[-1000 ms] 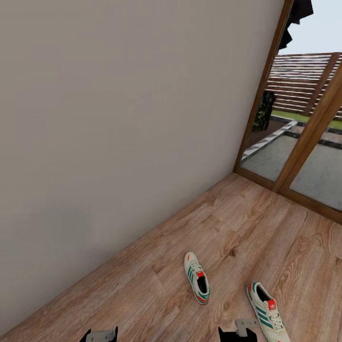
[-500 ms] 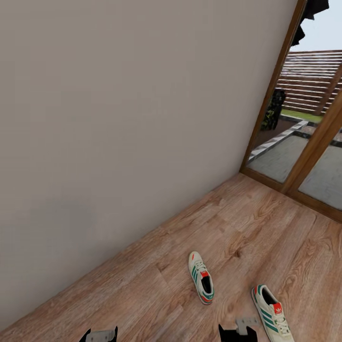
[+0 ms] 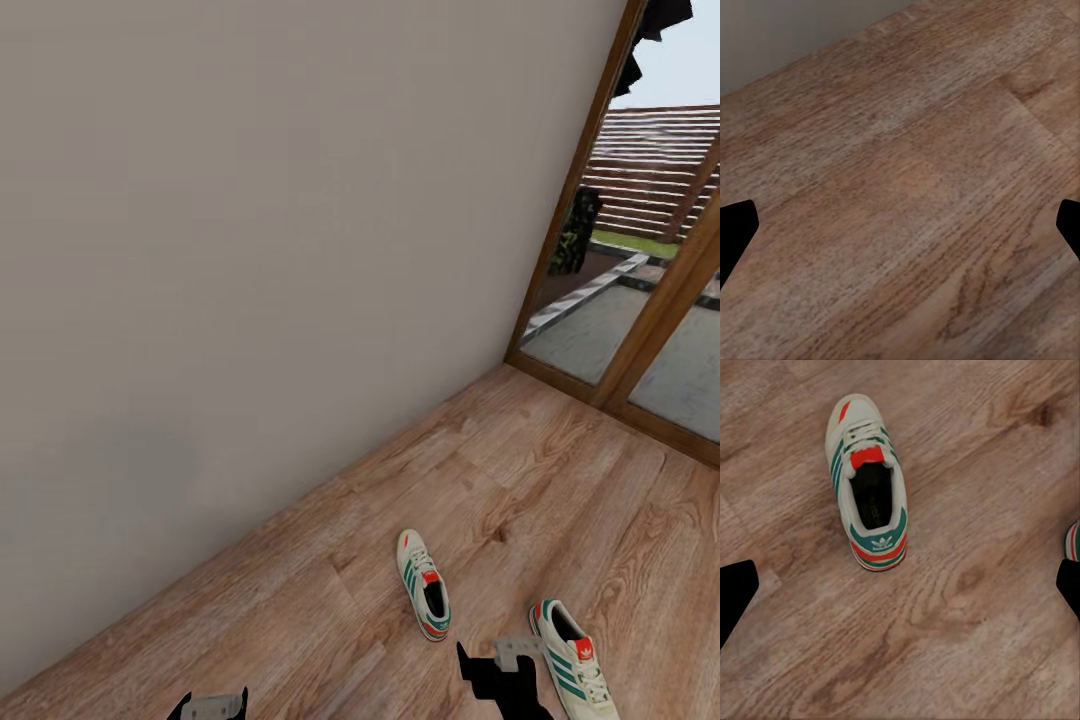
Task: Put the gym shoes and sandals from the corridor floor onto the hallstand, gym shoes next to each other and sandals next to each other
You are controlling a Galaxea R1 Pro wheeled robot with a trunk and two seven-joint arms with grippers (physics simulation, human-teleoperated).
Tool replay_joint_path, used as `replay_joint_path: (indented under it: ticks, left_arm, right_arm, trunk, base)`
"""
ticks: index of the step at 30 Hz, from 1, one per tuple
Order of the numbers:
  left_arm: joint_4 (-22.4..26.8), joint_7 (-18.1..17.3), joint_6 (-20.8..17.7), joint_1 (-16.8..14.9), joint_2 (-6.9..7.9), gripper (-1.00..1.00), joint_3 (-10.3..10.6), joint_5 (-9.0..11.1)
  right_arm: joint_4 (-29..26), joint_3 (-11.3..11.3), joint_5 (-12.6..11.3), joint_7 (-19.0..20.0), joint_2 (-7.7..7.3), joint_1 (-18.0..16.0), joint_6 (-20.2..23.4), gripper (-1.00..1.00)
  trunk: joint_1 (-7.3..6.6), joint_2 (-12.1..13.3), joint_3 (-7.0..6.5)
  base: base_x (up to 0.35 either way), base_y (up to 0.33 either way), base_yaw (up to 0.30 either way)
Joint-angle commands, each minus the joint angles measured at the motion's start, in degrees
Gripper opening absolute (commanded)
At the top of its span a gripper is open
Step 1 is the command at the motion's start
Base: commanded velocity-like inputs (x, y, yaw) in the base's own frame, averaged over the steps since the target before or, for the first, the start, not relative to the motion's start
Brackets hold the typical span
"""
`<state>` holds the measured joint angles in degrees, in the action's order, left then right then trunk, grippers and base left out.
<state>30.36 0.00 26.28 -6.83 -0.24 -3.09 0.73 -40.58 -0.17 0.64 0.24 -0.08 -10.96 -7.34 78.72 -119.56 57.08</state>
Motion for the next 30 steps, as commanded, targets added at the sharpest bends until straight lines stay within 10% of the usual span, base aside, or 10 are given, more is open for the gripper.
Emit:
replay_joint_path:
  ticks: [1, 30]
  left_arm:
    - [-0.03, 0.00, 0.17, -0.02, -0.03, 1.00, -0.09, 0.06]
    - [0.05, 0.08, 3.38, -0.02, 0.06, 1.00, -0.56, 0.13]
  right_arm:
    - [0.00, -0.02, 0.06, 0.03, 0.00, -0.02, -0.25, 1.00]
    - [-0.12, 0.32, 0.06, 0.11, -0.01, -0.02, -0.57, 1.00]
  trunk:
    - [-0.01, -0.02, 0.04]
    - [-0.01, -0.02, 0.81]
  base:
    - [0.000, 0.000, 0.000]
    - [0.070, -0.070, 0.101]
